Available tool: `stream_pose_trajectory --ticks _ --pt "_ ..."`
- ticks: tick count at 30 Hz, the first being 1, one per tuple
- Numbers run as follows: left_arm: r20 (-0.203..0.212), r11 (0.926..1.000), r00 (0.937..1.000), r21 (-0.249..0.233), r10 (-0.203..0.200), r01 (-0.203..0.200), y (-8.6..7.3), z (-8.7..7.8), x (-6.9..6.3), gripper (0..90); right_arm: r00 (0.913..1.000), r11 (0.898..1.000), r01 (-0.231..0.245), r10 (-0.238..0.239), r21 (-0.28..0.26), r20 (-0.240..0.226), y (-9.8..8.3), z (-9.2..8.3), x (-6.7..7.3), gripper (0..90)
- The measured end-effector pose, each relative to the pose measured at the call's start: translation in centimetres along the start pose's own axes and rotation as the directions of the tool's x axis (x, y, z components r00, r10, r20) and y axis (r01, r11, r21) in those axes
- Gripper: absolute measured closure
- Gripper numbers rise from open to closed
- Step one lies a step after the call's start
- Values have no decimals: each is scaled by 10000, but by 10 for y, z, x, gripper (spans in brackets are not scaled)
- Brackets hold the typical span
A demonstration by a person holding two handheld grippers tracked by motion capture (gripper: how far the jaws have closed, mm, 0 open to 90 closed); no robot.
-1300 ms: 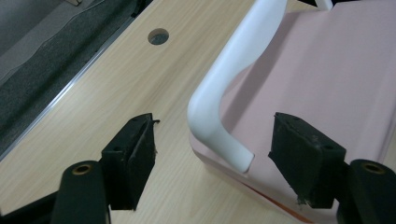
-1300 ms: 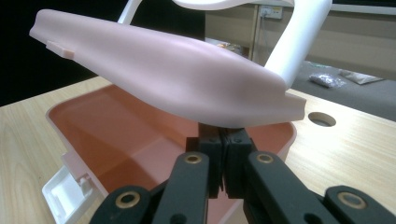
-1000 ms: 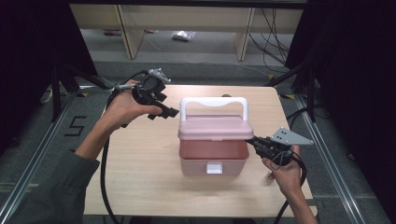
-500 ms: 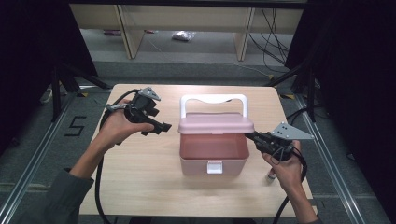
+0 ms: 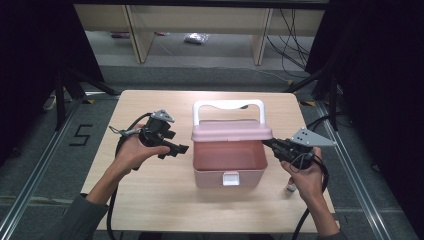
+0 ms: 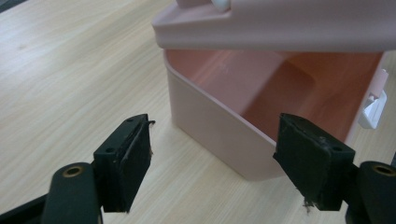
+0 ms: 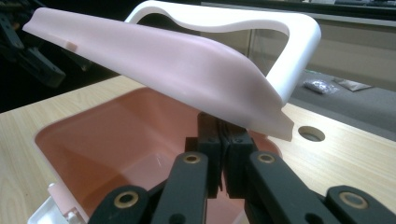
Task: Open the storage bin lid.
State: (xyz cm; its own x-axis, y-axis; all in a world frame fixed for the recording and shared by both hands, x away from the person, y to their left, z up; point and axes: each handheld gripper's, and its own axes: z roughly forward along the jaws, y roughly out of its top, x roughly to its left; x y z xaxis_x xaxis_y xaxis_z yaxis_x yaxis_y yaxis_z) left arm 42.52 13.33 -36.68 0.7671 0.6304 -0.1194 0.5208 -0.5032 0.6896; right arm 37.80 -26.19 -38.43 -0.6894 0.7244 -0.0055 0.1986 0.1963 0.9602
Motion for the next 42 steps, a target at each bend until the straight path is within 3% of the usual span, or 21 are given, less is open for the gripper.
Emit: stream_pose_trajectory --ticks 6,7,10,11,14,19,21,25,30,33,42 --pt "142 9998 9998 -32 -172 172 -3 14 -5 263 9999 9999 -144 144 70 -20 2 0 2 884" --pt "171 9999 9997 1 -172 172 -3 17 -5 264 10000 10000 63 -63 -53 -31 2 1 1 884" --pt "145 9996 9995 -47 -293 294 -3 23 -6 265 10000 10000 -26 26 8 -10 4 0 3 884" --pt "169 9994 9993 -85 -346 348 -3 25 -6 268 9998 9998 190 -190 -93 -3 4 0 1 884" --pt "223 9988 9988 -194 -443 447 -2 29 -5 268 10000 10000 27 -27 -33 -42 4 0 2 884" --pt "180 9975 9980 -331 -612 618 -3 36 -5 287 9999 9998 141 -141 -109 -27 5 0 1 884" --pt "77 9967 9975 -394 -705 708 -3 39 -5 297 9997 9999 -118 116 -87 -212 4 1 2 884" --pt "142 9974 9977 -245 -670 673 -6 45 -3 336 10000 10000 39 -39 1 -43 5 0 1 882" --pt "181 9978 9986 -439 -488 496 -7 50 -5 424 10000 9999 55 -54 -98 30 7 1 1 882" --pt "233 9985 9991 -426 -343 352 -8 52 -7 483 9999 9999 101 -102 -91 -104 8 2 -1 882" --pt "123 9974 9993 -624 -355 362 -10 51 -10 502 9995 9994 258 -254 210 -164 12 6 -11 884"
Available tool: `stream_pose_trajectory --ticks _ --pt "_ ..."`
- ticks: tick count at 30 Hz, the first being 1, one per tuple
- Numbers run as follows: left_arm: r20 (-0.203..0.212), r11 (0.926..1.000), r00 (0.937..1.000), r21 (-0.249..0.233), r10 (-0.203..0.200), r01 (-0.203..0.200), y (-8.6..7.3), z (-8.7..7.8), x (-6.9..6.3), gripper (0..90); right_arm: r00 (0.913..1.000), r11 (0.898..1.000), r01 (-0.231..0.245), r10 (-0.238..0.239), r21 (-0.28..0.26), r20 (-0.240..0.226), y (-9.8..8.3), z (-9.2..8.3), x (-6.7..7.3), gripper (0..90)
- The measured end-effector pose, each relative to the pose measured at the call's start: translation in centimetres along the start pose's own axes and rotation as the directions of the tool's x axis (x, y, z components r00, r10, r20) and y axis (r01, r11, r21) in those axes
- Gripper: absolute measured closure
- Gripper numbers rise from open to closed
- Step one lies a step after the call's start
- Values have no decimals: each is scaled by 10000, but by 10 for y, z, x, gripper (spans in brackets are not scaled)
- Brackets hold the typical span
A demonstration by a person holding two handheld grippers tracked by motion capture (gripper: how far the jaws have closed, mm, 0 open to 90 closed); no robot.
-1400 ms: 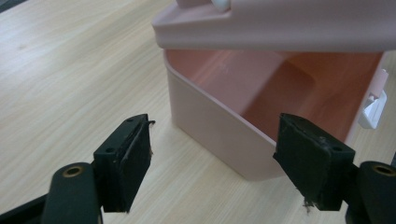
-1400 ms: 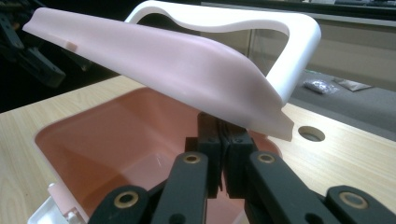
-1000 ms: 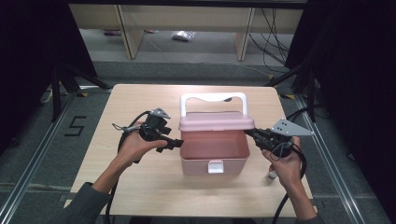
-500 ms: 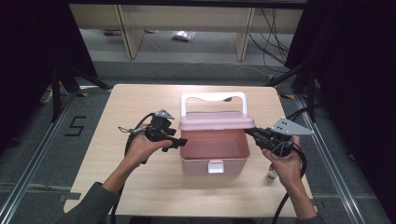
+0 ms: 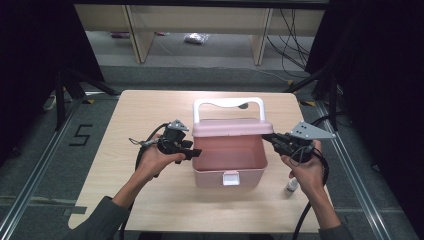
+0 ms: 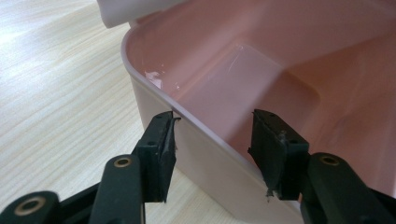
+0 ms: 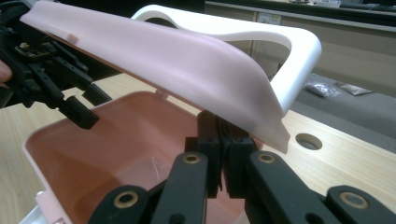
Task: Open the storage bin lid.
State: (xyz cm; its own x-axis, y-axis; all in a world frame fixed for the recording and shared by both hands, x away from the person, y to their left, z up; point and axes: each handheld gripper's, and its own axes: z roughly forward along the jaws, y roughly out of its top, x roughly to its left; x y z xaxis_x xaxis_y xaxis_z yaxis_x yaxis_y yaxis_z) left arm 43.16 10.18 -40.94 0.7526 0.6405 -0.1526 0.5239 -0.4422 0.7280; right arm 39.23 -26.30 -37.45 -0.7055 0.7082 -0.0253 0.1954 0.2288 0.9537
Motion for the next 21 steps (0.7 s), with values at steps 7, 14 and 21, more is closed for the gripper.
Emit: stream_pose_trajectory --ticks 7,14,21 --pt "12 9999 10000 -38 -98 98 -1 -1 1 519 9991 9991 -398 400 133 -156 1 10 -13 884" --pt "-142 9999 9998 -38 -117 116 0 -1 -1 525 9973 9974 -719 720 62 -126 0 20 -22 887" --pt "-107 9997 9997 75 -216 216 0 -1 -1 531 9965 9964 -781 790 344 -260 0 31 -30 887"
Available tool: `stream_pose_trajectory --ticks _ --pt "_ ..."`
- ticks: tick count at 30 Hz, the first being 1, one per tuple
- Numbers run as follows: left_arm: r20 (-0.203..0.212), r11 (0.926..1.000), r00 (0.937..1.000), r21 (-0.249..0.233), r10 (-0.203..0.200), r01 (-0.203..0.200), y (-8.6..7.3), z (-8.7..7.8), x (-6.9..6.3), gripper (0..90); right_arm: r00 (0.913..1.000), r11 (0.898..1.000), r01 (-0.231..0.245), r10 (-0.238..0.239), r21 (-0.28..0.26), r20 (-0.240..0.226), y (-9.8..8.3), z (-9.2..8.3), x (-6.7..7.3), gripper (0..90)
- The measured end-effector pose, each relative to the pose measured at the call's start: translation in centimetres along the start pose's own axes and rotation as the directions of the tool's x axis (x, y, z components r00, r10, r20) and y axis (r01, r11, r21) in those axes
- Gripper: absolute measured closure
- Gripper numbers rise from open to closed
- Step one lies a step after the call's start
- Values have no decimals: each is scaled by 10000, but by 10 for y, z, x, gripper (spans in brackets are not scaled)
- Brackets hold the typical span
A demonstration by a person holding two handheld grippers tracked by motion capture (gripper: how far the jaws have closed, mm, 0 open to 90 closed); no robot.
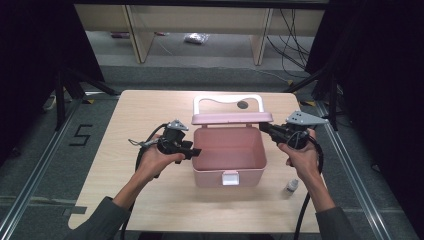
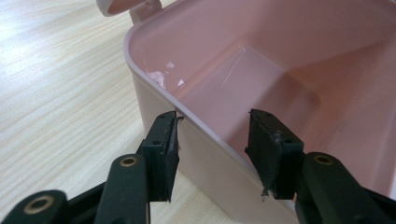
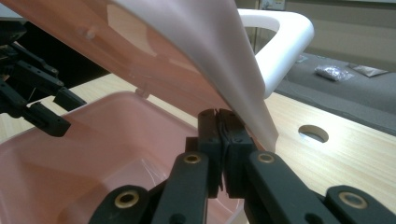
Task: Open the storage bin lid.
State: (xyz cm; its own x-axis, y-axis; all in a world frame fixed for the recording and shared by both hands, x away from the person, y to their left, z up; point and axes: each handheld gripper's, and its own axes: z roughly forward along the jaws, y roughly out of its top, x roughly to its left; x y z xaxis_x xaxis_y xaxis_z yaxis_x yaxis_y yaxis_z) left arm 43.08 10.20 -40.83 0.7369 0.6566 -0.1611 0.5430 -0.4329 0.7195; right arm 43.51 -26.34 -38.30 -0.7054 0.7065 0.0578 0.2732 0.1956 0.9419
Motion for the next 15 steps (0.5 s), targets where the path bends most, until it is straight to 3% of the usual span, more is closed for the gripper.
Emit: stream_pose_trajectory --ticks 3,6,14,15 --pt "33 10000 10000 39 -3 3 0 0 0 536 9997 9997 216 -217 152 67 3 4 -4 887" --pt "-72 10000 10000 76 -12 12 1 0 -1 539 10000 9998 15 -16 182 4 5 7 -7 887" --pt "-34 10000 10000 85 -38 38 1 0 -1 543 9997 9999 23 -25 101 249 6 14 -17 886" --pt "-43 10000 10000 74 -42 42 1 0 -1 543 9997 9996 -46 39 286 246 5 14 -18 886"
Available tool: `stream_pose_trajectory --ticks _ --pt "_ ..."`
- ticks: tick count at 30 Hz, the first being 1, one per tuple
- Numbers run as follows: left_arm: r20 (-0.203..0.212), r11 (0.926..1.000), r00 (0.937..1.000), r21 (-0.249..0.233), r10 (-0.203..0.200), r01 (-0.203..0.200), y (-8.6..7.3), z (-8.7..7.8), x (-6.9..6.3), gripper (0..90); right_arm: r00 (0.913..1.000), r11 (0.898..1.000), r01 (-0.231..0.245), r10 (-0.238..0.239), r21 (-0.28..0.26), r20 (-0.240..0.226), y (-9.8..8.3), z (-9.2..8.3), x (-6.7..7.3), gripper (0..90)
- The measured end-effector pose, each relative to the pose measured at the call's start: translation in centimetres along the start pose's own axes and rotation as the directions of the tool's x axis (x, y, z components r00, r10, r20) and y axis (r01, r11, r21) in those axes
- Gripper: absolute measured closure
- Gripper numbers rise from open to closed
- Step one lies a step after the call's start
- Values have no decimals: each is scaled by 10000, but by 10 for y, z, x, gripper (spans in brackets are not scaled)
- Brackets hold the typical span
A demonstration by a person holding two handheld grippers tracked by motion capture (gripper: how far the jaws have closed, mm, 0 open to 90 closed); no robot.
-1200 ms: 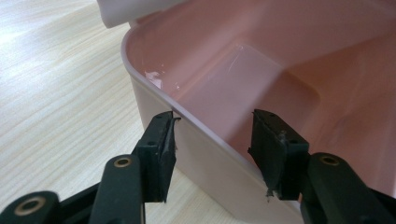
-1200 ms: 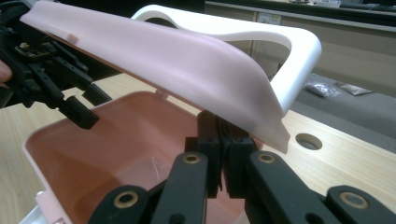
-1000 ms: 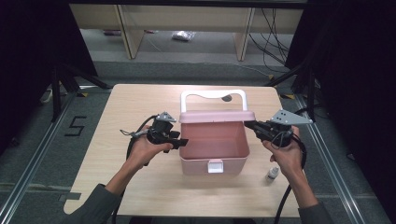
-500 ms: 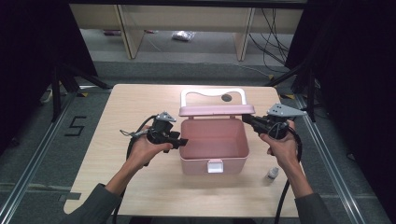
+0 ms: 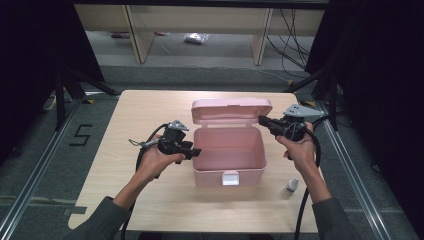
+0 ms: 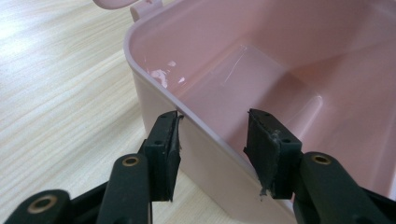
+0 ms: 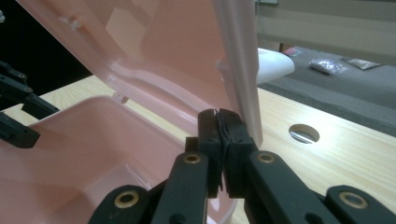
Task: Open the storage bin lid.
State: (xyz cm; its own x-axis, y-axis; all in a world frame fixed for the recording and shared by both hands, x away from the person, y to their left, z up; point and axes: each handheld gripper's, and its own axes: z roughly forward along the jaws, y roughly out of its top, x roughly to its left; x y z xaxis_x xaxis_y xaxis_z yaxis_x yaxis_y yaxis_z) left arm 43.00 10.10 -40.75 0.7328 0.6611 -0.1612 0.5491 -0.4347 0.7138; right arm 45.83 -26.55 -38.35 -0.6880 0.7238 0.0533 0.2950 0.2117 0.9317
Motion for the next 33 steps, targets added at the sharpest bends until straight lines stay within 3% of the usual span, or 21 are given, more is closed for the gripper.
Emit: stream_pose_trajectory --ticks 1,2,7,8,10,11,13,15,17,19,21,24,28,29,30,31,32,33 --pt "-52 10000 10000 2 -8 8 0 0 0 543 10000 10000 -7 7 -98 -11 0 2 -1 886" --pt "-65 10000 10000 18 -6 6 0 0 0 543 9995 9995 -310 310 22 -33 -1 3 -1 885" --pt "37 9995 9999 -254 -161 162 -2 0 0 546 9990 9990 -443 443 -44 0 0 9 -5 884" --pt "94 9996 9998 -218 -187 189 -2 0 1 546 9998 9998 -190 190 -43 12 1 10 -9 884" --pt "55 9991 9997 -342 -247 249 -3 1 0 547 9983 9983 -582 582 45 14 1 12 -8 884" --pt "52 9992 9997 -312 -235 236 -3 1 0 547 9992 9992 -397 397 33 -16 1 14 -11 884" --pt "46 9992 9997 -314 -230 232 -3 1 0 547 9977 9977 -676 676 89 -20 1 17 -12 884" --pt "20 9995 9998 -245 -217 218 -2 0 0 547 9991 9991 -418 418 38 101 0 20 -16 879" --pt "-17 9997 9999 -181 -155 155 -2 0 0 547 9968 9965 -804 803 243 61 -1 23 -14 878" --pt "-41 9999 9999 -103 -111 111 -1 0 0 546 9982 9981 -567 563 227 185 -2 26 -18 877" --pt "-40 9999 9999 -110 -121 121 -1 0 -1 546 9979 9977 -636 633 217 150 -3 28 -20 878" --pt "12 9997 9999 -169 -170 170 -2 1 0 546 9944 9943 -1033 1027 262 230 -4 31 -19 874" --pt "59 9993 9998 -321 -214 216 -2 2 0 546 9932 9928 -1151 1144 335 238 -5 34 -22 876" --pt "67 9992 9997 -334 -225 227 -3 2 0 546 9901 9895 -1396 1389 366 202 -5 35 -22 877" --pt "111 9995 9997 -236 -217 220 -2 2 0 545 9904 9899 -1379 1374 325 182 -5 35 -23 879" --pt "58 9994 9997 -238 -235 236 -2 2 0 546 9952 9956 -919 913 177 338 -6 36 -27 879" --pt "74 9996 9997 -199 -221 223 -2 1 0 546 9895 9890 -1441 1435 320 194 -6 36 -24 879" --pt "77 9995 9997 -215 -221 223 -2 1 0 545 9885 9879 -1508 1501 353 201 -6 37 -23 878"
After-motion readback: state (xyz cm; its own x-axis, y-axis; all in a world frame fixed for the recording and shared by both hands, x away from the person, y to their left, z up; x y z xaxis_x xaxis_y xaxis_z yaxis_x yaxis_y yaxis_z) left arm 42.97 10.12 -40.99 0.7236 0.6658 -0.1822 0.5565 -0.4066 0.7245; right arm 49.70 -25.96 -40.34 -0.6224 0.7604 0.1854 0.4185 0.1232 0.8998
